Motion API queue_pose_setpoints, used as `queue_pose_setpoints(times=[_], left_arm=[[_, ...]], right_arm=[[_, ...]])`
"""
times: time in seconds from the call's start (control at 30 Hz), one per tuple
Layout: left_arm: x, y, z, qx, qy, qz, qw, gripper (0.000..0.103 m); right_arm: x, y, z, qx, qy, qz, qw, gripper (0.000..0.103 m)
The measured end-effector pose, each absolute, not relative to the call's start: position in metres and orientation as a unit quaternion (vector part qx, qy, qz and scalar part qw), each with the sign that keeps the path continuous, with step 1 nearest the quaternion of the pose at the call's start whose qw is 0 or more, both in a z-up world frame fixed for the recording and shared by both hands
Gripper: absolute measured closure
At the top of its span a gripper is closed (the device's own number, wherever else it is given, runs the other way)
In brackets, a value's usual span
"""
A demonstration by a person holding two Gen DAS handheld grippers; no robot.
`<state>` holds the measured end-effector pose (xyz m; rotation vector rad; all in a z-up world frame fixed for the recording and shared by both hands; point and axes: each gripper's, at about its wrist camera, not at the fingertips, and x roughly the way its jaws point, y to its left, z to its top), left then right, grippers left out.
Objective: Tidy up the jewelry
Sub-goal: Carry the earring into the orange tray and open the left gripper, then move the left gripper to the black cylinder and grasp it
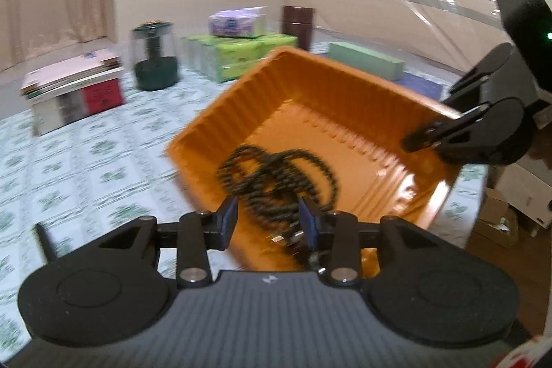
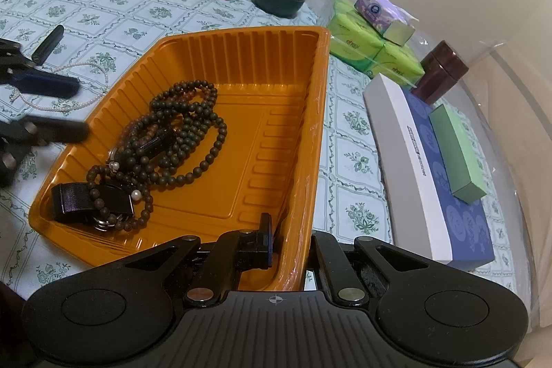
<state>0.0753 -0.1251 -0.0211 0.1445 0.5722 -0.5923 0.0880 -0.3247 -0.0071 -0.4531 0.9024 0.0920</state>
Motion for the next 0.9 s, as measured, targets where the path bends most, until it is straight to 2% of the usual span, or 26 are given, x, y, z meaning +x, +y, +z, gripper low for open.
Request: queue_pose_setpoints(times=[0.47, 0.9], left_arm=[[0.121, -0.004, -0.056, 0.011, 0.315, -0.072, 0.946, 0.069], [0.172, 0.016, -0.079, -0.012, 0.343, -0.035, 0.939, 0.068]], right_arm=[[0.088, -0.324, -0.006, -0.218, 0.433, 0.044, 0.874, 0.098], [0.088, -0.325, -0.006, -0.219, 0.435, 0.043, 0.872, 0.098]])
